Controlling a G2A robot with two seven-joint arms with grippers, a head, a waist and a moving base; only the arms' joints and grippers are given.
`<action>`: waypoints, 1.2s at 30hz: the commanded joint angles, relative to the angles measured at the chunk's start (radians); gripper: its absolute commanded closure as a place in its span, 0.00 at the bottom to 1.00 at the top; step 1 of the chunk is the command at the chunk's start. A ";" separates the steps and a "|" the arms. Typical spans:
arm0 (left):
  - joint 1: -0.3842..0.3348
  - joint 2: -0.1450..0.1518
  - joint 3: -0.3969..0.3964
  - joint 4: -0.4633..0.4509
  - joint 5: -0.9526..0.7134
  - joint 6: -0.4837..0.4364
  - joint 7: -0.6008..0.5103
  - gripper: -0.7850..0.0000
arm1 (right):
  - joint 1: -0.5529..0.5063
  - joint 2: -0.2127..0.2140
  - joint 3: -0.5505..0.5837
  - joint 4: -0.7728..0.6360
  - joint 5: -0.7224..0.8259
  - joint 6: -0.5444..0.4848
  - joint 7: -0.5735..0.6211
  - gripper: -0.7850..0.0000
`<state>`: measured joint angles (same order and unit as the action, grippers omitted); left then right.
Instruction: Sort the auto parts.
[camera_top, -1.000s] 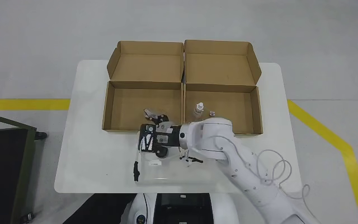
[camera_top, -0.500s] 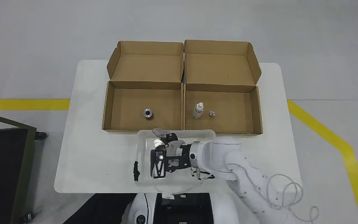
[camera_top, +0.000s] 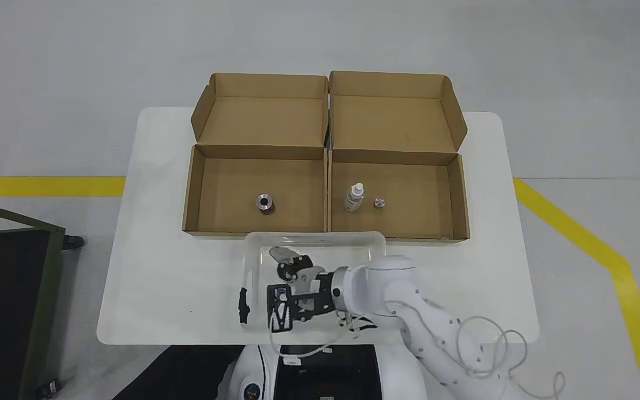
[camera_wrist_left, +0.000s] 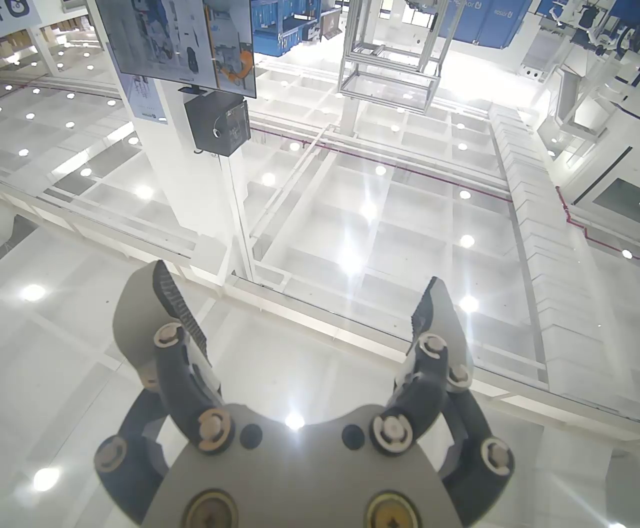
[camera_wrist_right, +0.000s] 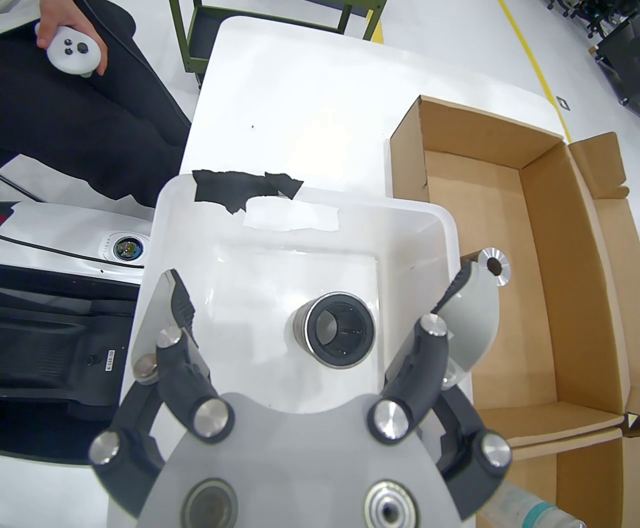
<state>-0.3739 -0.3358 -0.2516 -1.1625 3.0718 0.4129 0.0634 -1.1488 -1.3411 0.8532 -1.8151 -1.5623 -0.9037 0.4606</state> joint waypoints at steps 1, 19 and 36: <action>0.000 0.000 0.000 0.000 0.000 0.000 0.000 0.00 | 0.002 0.002 -0.003 0.013 -0.011 -0.005 -0.015 0.00; 0.000 0.000 0.000 0.000 0.000 0.000 0.000 0.00 | 0.052 0.005 -0.034 0.177 -0.024 0.026 -0.117 0.05; 0.000 0.000 0.000 0.000 0.000 0.000 0.000 0.00 | 0.101 0.004 -0.030 0.272 0.010 0.069 -0.183 0.35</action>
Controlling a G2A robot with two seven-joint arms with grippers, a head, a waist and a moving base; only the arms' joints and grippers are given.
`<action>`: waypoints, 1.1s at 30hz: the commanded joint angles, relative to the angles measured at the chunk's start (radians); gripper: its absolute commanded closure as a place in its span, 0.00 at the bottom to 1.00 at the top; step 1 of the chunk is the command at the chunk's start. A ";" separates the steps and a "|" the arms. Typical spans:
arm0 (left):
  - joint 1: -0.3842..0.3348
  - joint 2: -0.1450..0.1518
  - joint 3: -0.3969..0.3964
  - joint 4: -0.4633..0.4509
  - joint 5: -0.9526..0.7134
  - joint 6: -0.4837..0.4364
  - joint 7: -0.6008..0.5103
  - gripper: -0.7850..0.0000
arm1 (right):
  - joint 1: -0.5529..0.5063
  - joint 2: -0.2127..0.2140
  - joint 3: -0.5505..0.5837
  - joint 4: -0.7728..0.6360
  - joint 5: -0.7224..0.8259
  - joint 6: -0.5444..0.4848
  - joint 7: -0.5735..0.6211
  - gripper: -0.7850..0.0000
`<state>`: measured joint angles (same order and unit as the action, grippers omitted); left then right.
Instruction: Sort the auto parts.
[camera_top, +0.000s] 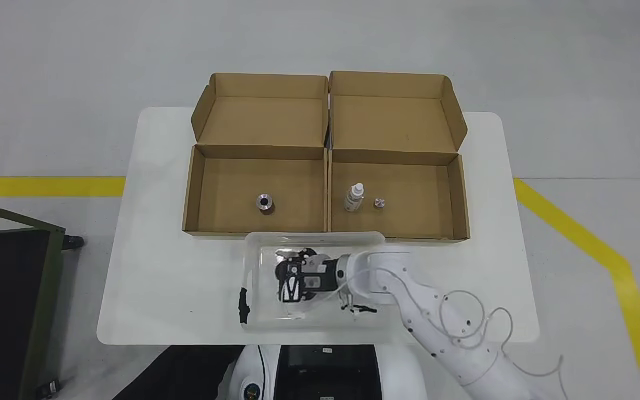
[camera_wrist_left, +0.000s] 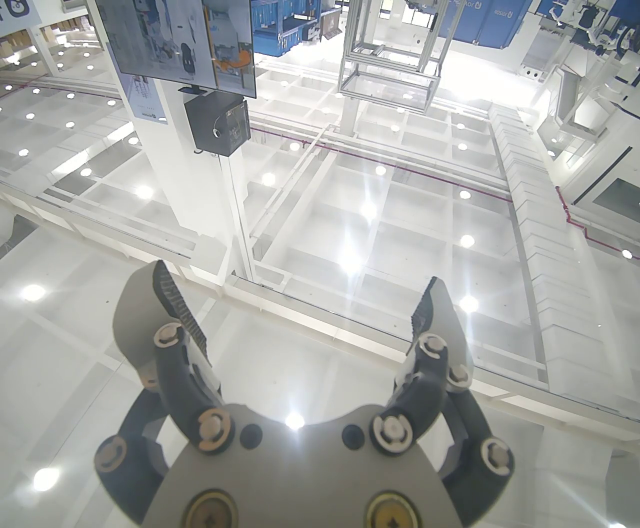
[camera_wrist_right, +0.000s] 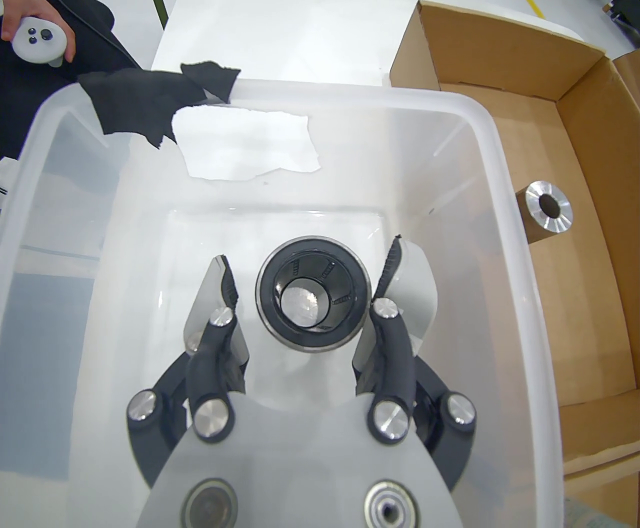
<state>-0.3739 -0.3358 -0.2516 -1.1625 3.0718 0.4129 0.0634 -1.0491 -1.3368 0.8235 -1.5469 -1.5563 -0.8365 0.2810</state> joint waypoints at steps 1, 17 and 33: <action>0.000 0.000 0.000 0.000 0.000 0.000 0.000 0.00 | 0.003 0.000 0.000 0.009 0.007 0.002 -0.006 0.37; 0.000 0.000 0.000 0.000 0.000 0.000 0.000 0.00 | 0.019 0.001 -0.009 0.039 0.057 -0.012 -0.040 1.00; 0.000 0.000 0.000 0.000 0.000 0.000 0.000 0.00 | -0.013 0.028 0.092 -0.113 0.227 -0.062 -0.041 1.00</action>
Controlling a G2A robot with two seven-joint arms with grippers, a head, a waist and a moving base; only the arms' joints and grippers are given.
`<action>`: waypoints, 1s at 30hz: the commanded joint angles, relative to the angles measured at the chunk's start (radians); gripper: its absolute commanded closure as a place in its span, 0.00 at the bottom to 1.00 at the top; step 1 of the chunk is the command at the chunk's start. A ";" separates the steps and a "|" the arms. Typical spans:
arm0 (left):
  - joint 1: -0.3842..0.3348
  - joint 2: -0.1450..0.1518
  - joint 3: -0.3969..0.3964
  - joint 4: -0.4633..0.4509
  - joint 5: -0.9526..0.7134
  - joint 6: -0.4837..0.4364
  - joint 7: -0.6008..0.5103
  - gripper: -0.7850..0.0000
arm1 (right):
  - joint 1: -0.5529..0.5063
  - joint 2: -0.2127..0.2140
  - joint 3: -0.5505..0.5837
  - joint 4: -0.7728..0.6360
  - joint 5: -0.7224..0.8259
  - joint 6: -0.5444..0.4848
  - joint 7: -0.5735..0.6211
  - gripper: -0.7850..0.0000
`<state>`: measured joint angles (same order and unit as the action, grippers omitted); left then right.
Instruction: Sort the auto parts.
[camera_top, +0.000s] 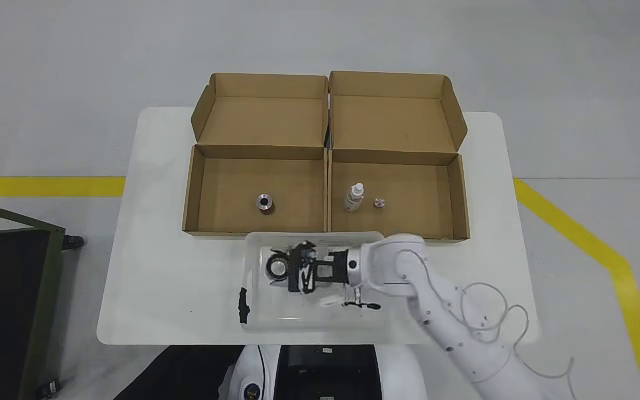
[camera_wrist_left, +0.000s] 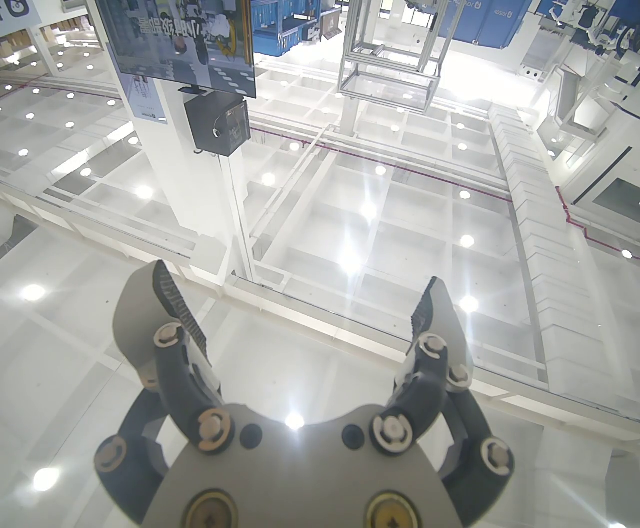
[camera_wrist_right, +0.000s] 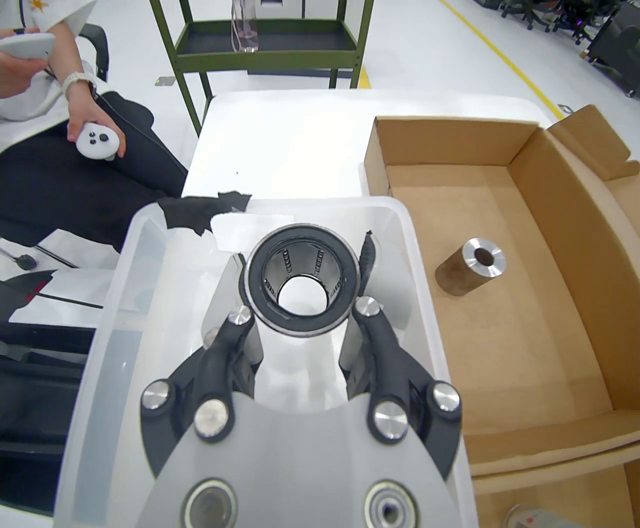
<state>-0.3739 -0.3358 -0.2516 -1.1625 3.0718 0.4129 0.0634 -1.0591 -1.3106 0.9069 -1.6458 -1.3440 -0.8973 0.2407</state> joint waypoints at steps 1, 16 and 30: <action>0.000 0.000 0.000 0.000 0.000 0.000 0.000 0.00 | -0.006 0.004 0.019 -0.029 0.030 -0.003 -0.001 1.00; 0.000 0.000 0.000 0.000 0.000 0.000 0.000 0.00 | -0.005 0.029 0.199 -0.185 0.249 0.055 -0.060 1.00; 0.000 0.000 0.000 0.000 0.000 0.000 0.000 0.00 | 0.018 0.041 0.305 -0.250 0.441 0.069 -0.155 1.00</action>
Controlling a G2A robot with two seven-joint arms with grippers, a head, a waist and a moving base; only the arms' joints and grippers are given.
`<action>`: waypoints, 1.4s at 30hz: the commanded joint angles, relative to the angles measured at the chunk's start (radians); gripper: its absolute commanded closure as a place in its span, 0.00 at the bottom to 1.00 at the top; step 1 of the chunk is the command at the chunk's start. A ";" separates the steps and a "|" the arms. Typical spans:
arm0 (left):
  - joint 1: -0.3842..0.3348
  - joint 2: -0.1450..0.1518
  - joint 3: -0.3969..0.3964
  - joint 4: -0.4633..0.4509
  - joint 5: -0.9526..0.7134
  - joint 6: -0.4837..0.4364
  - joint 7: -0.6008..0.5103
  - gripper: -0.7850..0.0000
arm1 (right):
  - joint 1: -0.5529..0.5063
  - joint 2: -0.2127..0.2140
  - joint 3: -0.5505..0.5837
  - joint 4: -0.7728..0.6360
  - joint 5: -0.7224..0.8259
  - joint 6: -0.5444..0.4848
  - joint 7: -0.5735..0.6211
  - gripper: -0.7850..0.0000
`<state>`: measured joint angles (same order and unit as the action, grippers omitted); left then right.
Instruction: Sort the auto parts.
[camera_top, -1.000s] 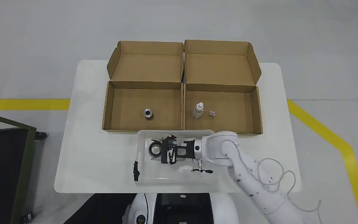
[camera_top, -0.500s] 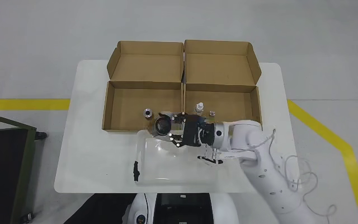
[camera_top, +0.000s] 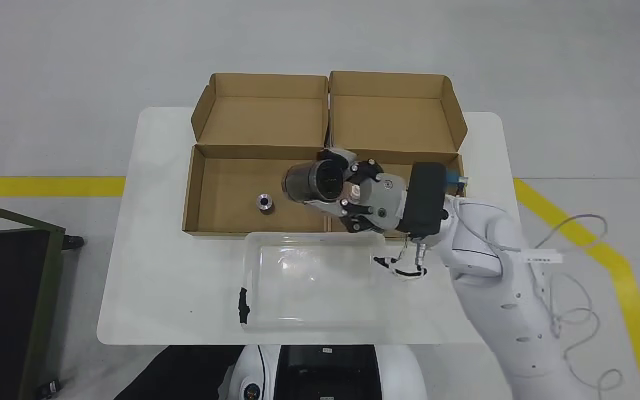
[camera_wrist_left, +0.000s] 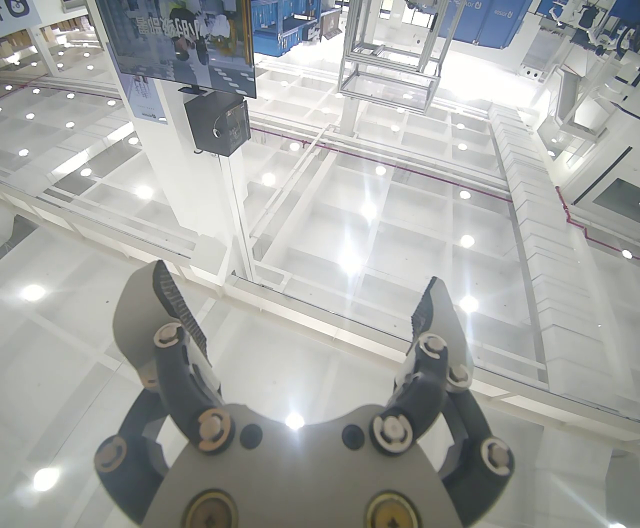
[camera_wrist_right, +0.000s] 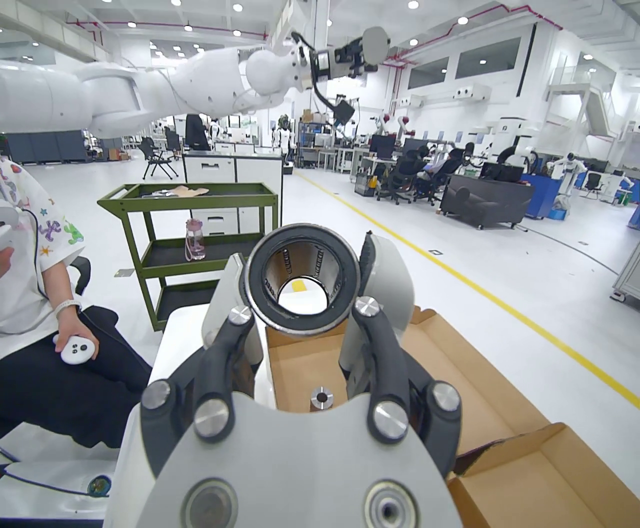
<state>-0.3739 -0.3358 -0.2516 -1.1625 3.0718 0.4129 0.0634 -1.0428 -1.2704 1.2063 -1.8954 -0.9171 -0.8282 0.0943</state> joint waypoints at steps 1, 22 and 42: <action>0.000 0.000 0.000 0.000 0.000 0.000 0.000 0.00 | 0.003 0.001 0.013 -0.002 0.025 -0.001 -0.013 1.00; 0.000 0.000 0.000 0.000 0.000 0.000 0.000 0.00 | 0.018 0.015 0.137 -0.076 0.200 -0.024 -0.128 1.00; 0.000 0.000 0.000 0.000 0.000 0.000 0.000 0.00 | 0.058 0.001 -0.047 -0.041 0.081 0.014 -0.072 1.00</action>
<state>-0.3739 -0.3358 -0.2516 -1.1625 3.0718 0.4129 0.0634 -0.9922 -1.2681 1.1757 -1.9459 -0.8308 -0.8184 0.0200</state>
